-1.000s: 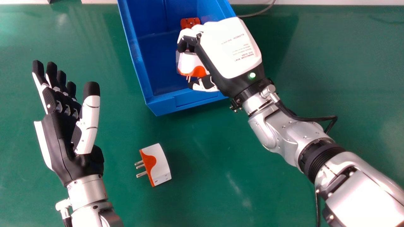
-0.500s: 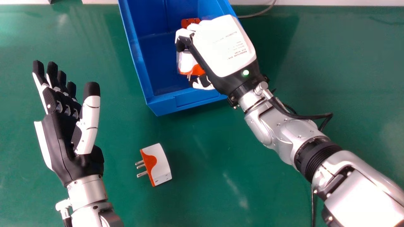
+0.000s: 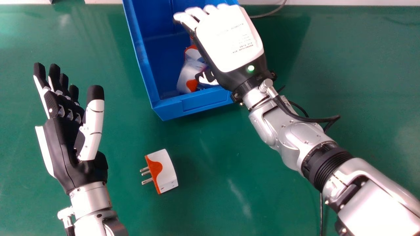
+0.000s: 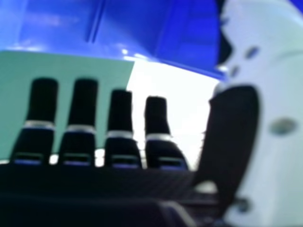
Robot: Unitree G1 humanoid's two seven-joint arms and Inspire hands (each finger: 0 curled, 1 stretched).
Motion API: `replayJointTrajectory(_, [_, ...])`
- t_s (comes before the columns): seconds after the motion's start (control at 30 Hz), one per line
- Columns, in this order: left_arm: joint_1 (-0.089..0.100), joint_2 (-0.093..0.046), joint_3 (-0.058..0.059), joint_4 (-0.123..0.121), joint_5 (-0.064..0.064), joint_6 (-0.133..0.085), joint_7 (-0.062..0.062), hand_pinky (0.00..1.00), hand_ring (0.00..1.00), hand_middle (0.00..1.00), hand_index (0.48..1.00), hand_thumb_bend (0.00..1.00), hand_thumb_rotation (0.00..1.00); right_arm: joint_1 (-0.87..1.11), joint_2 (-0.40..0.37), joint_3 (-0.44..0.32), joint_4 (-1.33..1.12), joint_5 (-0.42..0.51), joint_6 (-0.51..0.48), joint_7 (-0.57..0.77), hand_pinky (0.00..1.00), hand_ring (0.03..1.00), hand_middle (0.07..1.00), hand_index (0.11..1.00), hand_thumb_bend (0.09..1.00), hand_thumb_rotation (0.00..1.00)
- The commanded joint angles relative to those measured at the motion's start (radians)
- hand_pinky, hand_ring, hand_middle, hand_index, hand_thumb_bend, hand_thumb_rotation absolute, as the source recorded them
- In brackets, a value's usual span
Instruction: Pick all objects and put in blue box
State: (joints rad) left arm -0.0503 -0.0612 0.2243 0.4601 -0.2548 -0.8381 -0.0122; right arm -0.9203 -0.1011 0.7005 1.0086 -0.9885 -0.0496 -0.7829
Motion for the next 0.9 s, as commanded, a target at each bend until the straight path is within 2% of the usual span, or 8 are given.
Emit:
replayJointTrajectory(0.0, [0.005,-0.022,0.000,-0.013,0.012,-0.017,0.000,1.00,1.00,0.99,1.000,0.68,0.43,0.000,-0.004,-0.006,-0.038,0.004,0.013,0.002,0.73,0.812,0.838,0.826,0.824,0.12])
replayJointTrajectory(0.17, [0.015,-0.024,-0.005,-0.026,0.007,-0.014,-0.006,1.00,1.00,0.99,1.000,0.68,0.43,0.032,-0.016,-0.020,-0.113,0.015,0.020,0.015,0.78,0.850,0.871,0.861,0.859,0.14])
replayJointTrajectory(0.23, [0.022,-0.028,-0.009,-0.035,-0.002,-0.009,-0.010,1.00,1.00,0.99,1.000,0.68,0.43,0.069,-0.024,-0.037,-0.190,0.025,0.039,0.039,0.83,0.880,0.897,0.889,0.888,0.15])
replayJointTrajectory(0.3, [0.029,-0.031,-0.012,-0.045,-0.008,-0.004,-0.013,1.00,1.00,0.99,1.000,0.68,0.44,0.122,-0.025,-0.063,-0.292,0.031,0.094,0.084,0.86,0.904,0.918,0.911,0.911,0.16])
replayJointTrajectory(0.37, [0.034,-0.031,-0.013,-0.050,-0.008,-0.003,-0.014,1.00,1.00,0.99,1.000,0.68,0.43,0.181,-0.020,-0.087,-0.406,0.028,0.167,0.139,0.89,0.923,0.934,0.929,0.929,0.18])
replayJointTrajectory(0.53, [0.043,-0.027,-0.017,-0.059,-0.019,0.006,-0.023,1.00,1.00,0.99,1.000,0.68,0.43,0.386,-0.030,-0.127,-0.830,0.002,0.385,0.432,0.93,0.951,0.958,0.955,0.955,0.22])
replayJointTrajectory(0.67, [0.050,-0.026,-0.020,-0.066,-0.028,0.013,-0.031,1.00,1.00,0.99,1.000,0.68,0.43,0.522,-0.041,-0.120,-1.142,-0.068,0.551,0.723,0.95,0.969,0.973,0.971,0.972,0.26])
replayJointTrajectory(0.87, [0.056,-0.022,-0.020,-0.074,-0.029,0.019,-0.034,1.00,1.00,0.99,1.000,0.68,0.43,0.660,-0.056,-0.090,-1.423,-0.224,0.672,1.057,0.97,0.980,0.983,0.982,0.983,0.28])
